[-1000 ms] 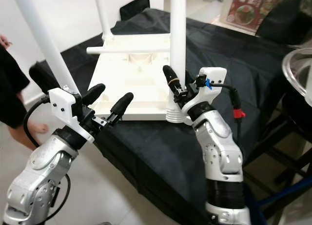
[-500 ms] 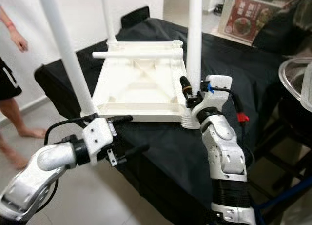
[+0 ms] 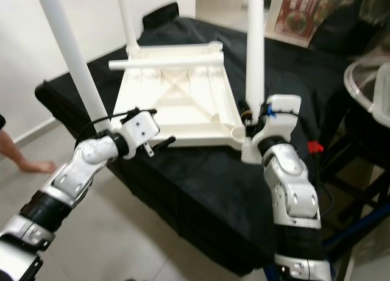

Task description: Building children table

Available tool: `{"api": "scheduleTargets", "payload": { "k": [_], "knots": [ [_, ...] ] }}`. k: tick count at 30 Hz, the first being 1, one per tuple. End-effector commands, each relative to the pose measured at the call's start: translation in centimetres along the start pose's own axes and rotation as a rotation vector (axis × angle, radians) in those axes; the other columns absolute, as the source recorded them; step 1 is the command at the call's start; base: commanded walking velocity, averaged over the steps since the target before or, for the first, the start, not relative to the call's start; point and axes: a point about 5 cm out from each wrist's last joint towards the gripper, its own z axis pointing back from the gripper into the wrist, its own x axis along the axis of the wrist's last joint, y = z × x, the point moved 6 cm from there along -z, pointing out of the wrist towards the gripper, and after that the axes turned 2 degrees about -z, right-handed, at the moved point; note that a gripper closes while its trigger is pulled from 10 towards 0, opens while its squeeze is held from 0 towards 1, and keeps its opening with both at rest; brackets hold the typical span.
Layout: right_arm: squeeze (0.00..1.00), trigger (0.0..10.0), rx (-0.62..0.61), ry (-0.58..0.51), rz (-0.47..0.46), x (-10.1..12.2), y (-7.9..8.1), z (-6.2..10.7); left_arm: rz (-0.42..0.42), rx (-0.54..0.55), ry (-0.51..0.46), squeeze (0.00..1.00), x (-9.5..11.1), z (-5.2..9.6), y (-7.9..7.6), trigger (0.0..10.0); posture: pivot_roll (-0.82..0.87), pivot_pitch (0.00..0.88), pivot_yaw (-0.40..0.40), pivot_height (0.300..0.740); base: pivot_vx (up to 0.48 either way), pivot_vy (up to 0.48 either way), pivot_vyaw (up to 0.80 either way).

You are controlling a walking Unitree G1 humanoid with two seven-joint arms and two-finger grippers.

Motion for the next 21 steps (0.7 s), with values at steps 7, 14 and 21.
{"api": "scheduleTargets", "payload": {
  "k": [7,14,21],
  "knots": [
    [0.0,10.0,-0.009,0.007,0.017,0.1,0.4,0.4,-0.011,-0.14,0.024,0.0,-0.9,-2.0,-1.0,10.0,-0.08,0.177,-0.01,0.74,0.0,0.0,0.0],
    [0.0,10.0,-0.018,0.014,0.02,0.1,0.2,0.7,-0.012,-0.297,0.027,0.0,-1.3,-1.8,-2.6,10.0,-0.08,0.19,-0.011,0.74,0.0,0.0,0.0],
    [0.0,10.0,-0.031,0.022,0.027,0.2,-0.3,1.1,-0.024,-0.267,0.149,0.0,-3.3,-2.3,-2.0,0.0,-0.09,0.202,-0.012,0.74,0.0,0.0,0.0]
  ]
}}
